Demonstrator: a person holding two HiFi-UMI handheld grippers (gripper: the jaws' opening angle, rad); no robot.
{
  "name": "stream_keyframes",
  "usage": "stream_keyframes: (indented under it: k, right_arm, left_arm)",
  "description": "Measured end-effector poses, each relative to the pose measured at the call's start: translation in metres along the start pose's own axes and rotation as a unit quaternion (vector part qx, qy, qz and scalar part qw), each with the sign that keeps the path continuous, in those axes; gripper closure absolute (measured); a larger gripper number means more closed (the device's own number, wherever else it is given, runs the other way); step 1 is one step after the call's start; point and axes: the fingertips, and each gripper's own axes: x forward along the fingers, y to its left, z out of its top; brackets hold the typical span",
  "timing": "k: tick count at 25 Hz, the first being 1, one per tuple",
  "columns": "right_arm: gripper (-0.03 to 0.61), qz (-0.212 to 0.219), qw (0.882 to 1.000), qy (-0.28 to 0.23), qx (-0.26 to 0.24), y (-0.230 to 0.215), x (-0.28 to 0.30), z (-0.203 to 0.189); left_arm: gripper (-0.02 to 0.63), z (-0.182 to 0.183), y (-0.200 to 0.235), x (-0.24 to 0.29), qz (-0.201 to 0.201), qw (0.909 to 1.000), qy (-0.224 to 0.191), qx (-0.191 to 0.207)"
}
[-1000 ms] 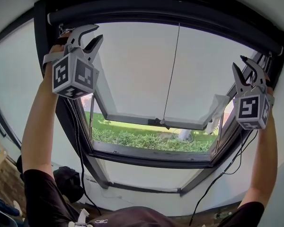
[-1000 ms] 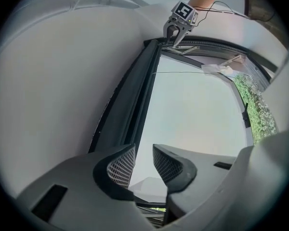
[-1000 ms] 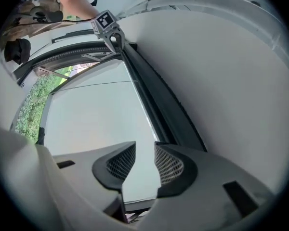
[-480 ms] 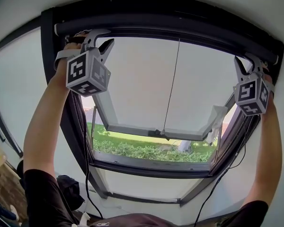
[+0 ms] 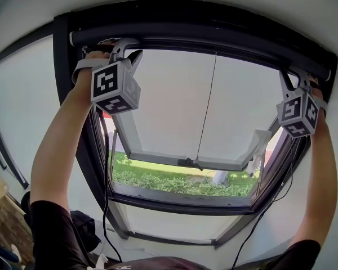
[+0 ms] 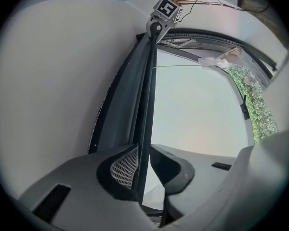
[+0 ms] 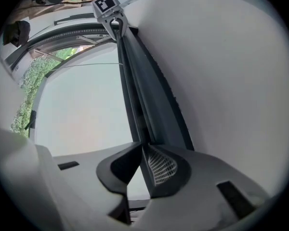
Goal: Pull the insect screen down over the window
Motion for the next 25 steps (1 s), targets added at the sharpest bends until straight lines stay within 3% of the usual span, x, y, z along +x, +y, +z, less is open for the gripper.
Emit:
stream_keyframes:
  k: [13, 25]
  right_arm:
    - [0.541, 0.019, 0.997, 0.032, -0.07, 0.007, 0.009, -0.001]
    - [0.549, 0.034, 0.997, 0.051, -0.056, 0.007, 0.007, -0.002]
  left_arm:
    - [0.572, 0.001, 0.003, 0.002, 0.011, 0.9996, 0.017, 0.021]
    - [0.584, 0.001, 0.002, 0.002, 0.001, 0.9983, 0.039, 0.043]
